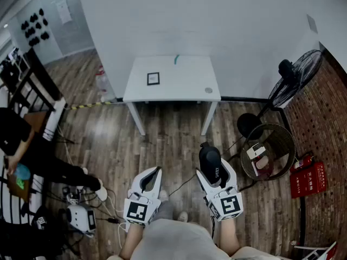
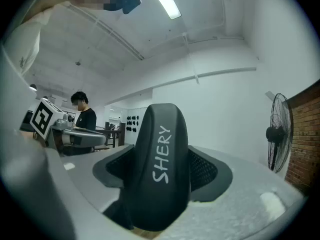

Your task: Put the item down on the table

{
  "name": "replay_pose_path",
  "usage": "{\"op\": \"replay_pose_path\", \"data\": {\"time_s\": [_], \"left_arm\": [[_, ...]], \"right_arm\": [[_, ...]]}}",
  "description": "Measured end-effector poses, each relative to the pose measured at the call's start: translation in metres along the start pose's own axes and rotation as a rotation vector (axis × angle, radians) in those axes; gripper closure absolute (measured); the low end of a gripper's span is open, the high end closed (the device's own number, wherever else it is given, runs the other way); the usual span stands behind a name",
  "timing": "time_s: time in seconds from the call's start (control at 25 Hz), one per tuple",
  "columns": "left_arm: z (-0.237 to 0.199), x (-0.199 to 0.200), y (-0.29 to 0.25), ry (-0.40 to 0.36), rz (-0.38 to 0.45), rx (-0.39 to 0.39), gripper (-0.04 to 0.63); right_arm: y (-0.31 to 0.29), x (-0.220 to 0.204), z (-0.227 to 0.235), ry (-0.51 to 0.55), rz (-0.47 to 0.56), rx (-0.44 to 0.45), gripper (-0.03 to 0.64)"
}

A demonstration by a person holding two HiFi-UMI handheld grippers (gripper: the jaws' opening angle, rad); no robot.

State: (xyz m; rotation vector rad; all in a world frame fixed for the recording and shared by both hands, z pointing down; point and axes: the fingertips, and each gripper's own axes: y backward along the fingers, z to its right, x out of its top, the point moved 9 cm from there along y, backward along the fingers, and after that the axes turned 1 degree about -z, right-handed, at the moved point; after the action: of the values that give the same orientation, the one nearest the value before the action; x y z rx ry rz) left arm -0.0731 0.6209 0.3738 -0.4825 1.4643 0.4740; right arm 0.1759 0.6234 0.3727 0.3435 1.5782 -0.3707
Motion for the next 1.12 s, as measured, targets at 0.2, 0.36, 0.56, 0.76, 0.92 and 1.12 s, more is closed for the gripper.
{"op": "replay_pose_path", "data": {"time_s": [0.2,0.36,0.56,0.76,0.92,1.12], "left_arm": [[-0.008,-0.001,-0.001,-0.002,0.001,-0.006,0.577],[-0.027,-0.009,-0.014,-0.001,-0.007,-0.021,0.577],[-0.064,-0.02,-0.043,0.016,-0.031,-0.028,0.577],[-0.106,-0.015,-0.072,0.021,-0.023,-0.047,0.577],[-0.135,-0.014,-0.093,0.023,-0.02,-0.067,0.577],[-0.164,-0.012,-0.11,0.018,-0.025,-0.087,0.578]], "right_arm": [[-0.011,0.001,-0.005,-0.006,-0.007,0.009,0.285],[-0.033,-0.004,-0.007,-0.004,-0.026,0.007,0.285],[-0.077,-0.005,0.0,0.0,-0.04,-0.01,0.285],[-0.123,-0.001,0.003,0.009,-0.059,-0.035,0.284],[-0.153,0.001,0.003,0.016,-0.076,-0.053,0.284],[-0.182,0.001,0.0,0.019,-0.089,-0.065,0.284]]}}
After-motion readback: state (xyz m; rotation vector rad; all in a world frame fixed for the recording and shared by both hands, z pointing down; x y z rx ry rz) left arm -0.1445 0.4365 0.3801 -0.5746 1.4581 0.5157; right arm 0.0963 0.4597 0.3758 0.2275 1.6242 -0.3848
